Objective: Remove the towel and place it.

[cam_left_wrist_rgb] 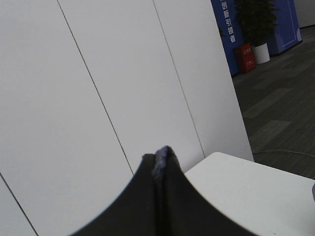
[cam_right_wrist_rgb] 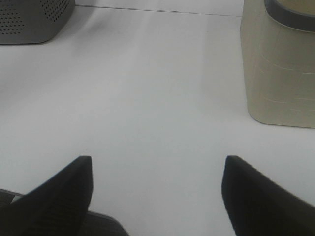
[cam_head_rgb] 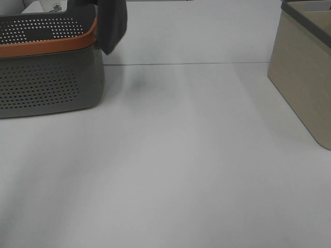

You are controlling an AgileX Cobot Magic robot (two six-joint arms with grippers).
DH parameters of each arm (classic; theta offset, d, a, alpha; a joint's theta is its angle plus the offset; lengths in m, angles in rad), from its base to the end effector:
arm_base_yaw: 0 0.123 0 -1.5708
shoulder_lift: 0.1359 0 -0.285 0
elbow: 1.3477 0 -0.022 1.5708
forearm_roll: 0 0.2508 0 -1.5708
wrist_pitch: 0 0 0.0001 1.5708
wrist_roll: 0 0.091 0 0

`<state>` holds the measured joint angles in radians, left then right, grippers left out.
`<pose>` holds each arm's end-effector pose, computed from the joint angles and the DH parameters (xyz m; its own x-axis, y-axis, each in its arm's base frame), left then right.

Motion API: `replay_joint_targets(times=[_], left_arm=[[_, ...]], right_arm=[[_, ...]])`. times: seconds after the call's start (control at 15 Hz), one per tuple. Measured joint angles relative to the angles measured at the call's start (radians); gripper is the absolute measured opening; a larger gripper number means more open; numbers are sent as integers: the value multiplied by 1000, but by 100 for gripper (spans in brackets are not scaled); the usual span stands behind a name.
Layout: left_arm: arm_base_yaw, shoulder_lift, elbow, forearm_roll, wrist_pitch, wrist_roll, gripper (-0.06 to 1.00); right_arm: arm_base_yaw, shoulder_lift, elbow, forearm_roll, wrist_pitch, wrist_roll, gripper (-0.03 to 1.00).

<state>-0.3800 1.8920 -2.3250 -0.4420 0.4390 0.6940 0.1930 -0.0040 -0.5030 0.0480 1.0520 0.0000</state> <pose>0.3851 -0.1717 0.5330 0.2574 0.1993 -0.9455 0.4789 0.8236 0.3039 -0.0061 0.0027 0.2789 -0.4386 -0.0615 -0.8966 -0.2179 0.9752 0.0398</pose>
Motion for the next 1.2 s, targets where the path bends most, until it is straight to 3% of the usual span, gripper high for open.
replay_joint_targets(times=[0.07, 0.13, 0.27, 0.47, 1.0, 1.2], left_arm=[[-23, 0, 2, 102, 6, -114, 0], [-34, 0, 8, 149, 11, -164, 0], [-88, 0, 56, 372, 31, -372, 0], [-192, 0, 217, 583, 48, -585, 0], [-278, -17, 452, 613, 46, -624, 0], [-279, -137, 629, 618, 31, -668, 0]], right_arm=[[0, 0, 0, 0, 0, 0, 72], [0, 0, 0, 0, 0, 0, 72], [0, 0, 0, 0, 0, 0, 72], [0, 0, 0, 0, 0, 0, 72], [0, 0, 0, 0, 0, 0, 72], [0, 0, 0, -5, 0, 0, 72]])
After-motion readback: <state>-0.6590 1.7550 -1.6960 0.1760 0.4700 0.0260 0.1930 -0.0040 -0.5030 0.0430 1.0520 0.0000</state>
